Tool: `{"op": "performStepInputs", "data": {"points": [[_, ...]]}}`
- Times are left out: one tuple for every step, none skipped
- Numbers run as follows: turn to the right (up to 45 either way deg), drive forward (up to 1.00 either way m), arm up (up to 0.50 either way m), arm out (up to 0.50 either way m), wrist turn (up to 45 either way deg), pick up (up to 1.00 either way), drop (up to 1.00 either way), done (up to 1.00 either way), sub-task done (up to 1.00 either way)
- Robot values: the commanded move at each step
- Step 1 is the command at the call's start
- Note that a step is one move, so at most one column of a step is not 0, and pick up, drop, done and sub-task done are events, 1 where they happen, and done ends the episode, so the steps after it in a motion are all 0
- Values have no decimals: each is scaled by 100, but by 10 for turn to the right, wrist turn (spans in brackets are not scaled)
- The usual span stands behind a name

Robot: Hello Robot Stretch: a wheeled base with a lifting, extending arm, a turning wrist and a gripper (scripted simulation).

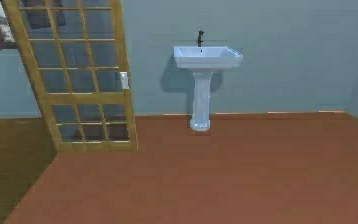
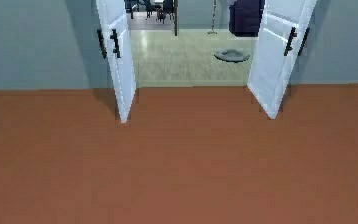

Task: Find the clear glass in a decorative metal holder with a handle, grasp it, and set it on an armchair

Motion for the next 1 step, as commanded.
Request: {"op": "performStepInputs", "data": {"points": [[450,0,0,0,0,0,0,0,0]]}}
